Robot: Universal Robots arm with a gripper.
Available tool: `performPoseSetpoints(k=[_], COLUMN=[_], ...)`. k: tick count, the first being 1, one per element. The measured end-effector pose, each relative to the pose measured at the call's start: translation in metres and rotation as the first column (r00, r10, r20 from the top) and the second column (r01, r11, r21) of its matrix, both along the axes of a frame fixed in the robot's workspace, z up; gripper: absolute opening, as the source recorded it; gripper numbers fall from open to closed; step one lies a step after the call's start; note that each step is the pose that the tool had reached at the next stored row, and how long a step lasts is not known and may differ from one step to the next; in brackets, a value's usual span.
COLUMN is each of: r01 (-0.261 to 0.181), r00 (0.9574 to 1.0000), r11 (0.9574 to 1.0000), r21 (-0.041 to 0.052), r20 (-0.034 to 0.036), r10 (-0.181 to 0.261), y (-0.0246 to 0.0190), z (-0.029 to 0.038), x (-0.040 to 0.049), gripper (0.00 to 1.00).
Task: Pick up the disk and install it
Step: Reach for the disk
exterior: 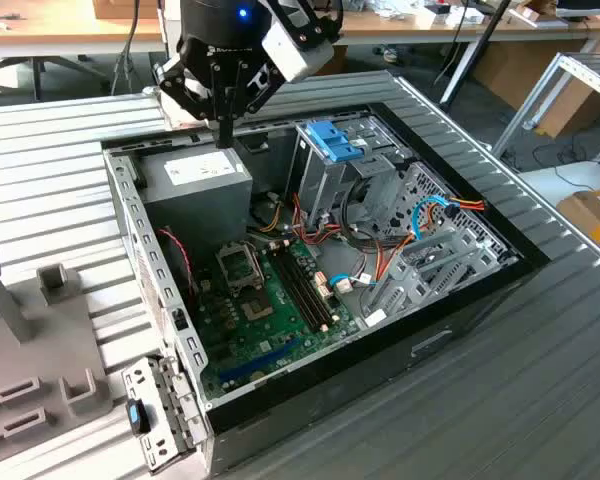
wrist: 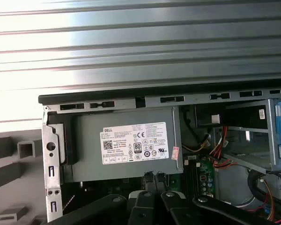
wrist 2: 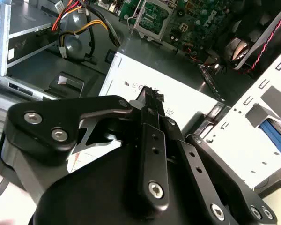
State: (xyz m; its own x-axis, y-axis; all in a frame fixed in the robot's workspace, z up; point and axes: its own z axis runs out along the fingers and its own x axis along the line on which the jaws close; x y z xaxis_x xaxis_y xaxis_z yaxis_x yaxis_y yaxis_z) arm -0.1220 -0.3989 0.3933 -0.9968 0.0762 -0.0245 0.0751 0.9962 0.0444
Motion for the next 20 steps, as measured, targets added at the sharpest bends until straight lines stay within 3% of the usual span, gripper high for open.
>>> performPoseSetpoints(k=[12,20], r01=[0.000,0.000], r00=[1.0000,1.0000], r11=[1.0000,1.0000], r21=[0.0000,0.0000], r20=[0.0000,0.0000], r10=[0.000,0.000], y=[0.0000,0.0000], z=[0.0000,0.0000], x=[-0.0001,-0.0089], gripper=[0.11,0.11])
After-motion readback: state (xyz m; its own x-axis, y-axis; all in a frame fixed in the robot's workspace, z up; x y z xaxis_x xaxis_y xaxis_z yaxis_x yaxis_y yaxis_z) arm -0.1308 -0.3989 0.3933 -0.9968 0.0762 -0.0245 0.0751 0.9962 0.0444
